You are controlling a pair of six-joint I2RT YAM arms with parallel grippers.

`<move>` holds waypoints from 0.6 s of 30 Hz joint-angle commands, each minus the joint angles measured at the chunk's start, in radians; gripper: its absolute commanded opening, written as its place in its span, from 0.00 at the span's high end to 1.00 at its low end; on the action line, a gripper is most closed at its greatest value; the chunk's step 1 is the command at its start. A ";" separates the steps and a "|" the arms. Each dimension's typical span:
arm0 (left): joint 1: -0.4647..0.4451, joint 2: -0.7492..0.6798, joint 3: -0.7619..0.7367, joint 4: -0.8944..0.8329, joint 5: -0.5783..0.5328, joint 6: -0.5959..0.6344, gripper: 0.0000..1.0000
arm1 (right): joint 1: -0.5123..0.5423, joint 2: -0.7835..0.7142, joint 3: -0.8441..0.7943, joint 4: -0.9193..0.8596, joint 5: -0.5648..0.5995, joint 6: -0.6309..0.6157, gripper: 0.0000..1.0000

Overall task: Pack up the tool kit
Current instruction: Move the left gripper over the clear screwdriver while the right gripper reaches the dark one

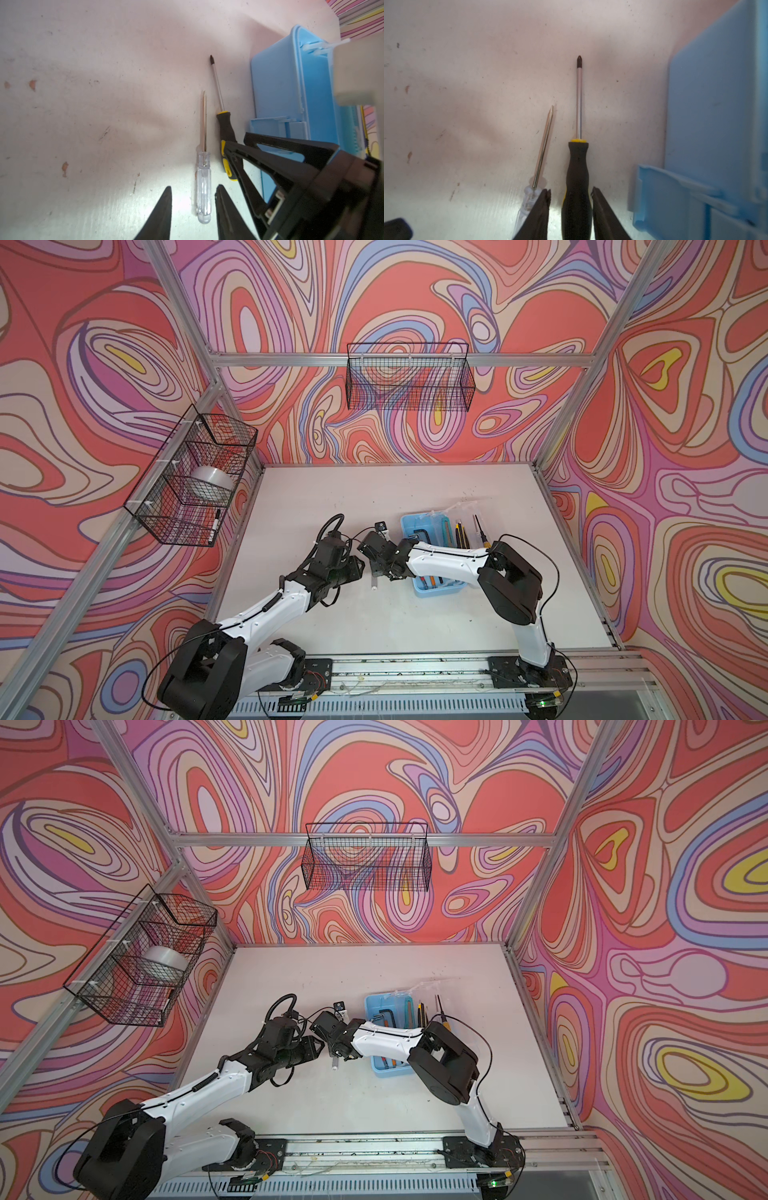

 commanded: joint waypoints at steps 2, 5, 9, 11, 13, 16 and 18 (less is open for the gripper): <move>0.005 -0.010 -0.008 0.018 -0.002 -0.011 0.65 | 0.002 0.028 0.011 -0.032 0.028 0.021 0.64; 0.005 -0.006 -0.008 0.018 -0.002 -0.013 0.65 | 0.002 0.032 0.007 -0.021 0.013 0.021 0.65; 0.007 0.002 -0.010 0.025 -0.001 -0.016 0.65 | 0.002 0.045 0.009 -0.007 -0.007 0.017 0.66; 0.007 0.006 -0.011 0.028 0.000 -0.019 0.65 | 0.002 0.056 0.014 -0.012 -0.011 0.020 0.66; 0.006 0.007 -0.012 0.030 0.001 -0.020 0.65 | 0.002 0.061 0.020 -0.016 -0.014 0.019 0.66; 0.006 0.010 -0.009 0.031 -0.001 -0.020 0.65 | 0.001 0.067 0.027 -0.018 -0.020 0.014 0.66; 0.006 0.012 -0.006 0.030 -0.004 -0.018 0.65 | 0.002 0.071 0.031 -0.020 -0.025 0.013 0.67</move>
